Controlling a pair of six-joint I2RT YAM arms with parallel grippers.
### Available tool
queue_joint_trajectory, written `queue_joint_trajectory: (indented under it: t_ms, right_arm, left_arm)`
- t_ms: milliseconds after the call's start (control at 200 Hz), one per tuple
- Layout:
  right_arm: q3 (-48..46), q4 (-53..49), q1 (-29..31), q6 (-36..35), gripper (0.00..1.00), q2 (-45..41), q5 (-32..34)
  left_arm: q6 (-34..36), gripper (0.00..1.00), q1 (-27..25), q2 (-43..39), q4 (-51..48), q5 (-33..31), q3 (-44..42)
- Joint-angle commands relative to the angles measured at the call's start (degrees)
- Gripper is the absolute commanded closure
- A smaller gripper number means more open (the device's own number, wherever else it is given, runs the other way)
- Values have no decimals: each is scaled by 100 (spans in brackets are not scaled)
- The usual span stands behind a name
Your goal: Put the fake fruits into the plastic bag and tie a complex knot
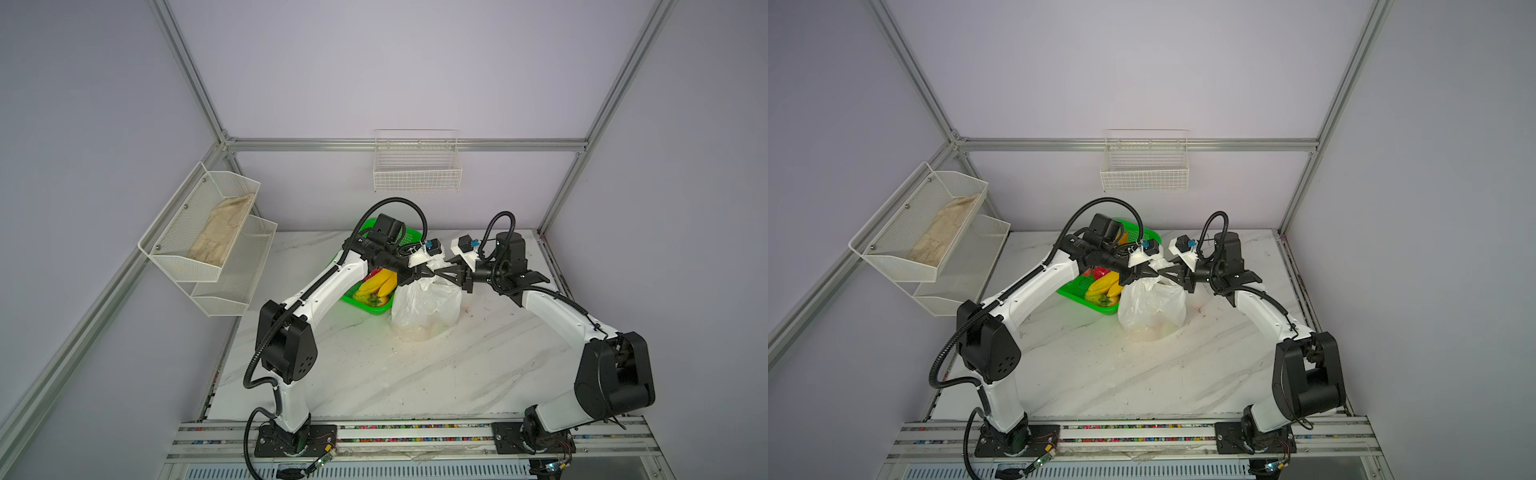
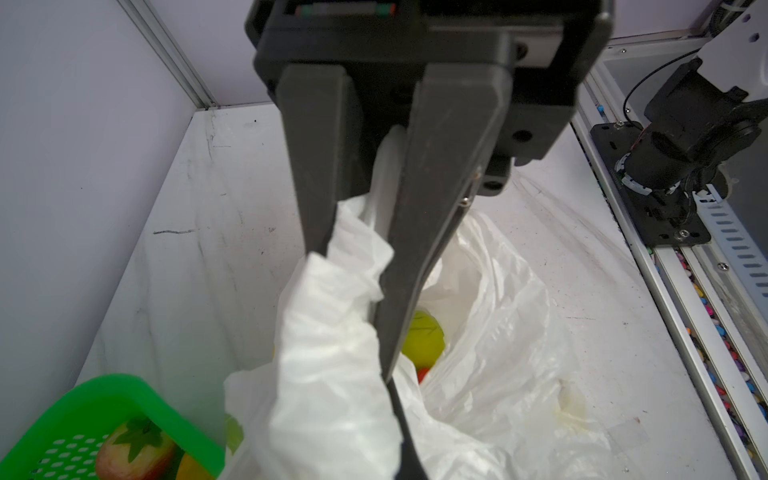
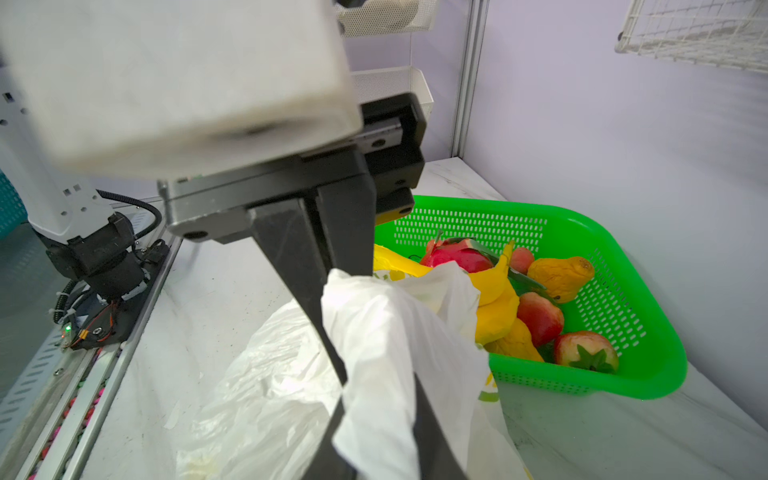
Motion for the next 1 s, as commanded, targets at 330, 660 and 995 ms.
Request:
queue_joint_trajectory:
  t_ms: [330, 660, 995]
  right_arm:
    - [48, 130, 46, -96, 100, -405, 250]
    - [119, -337, 113, -605, 66, -544, 850]
    - [348, -546, 146, -864, 61, -194, 977]
  left_arm:
    - [-536, 71, 239, 9, -294, 300, 543]
    - [-1241, 100, 241, 149, 142, 323, 671]
    - [-1147, 100, 222, 130, 176, 289, 592]
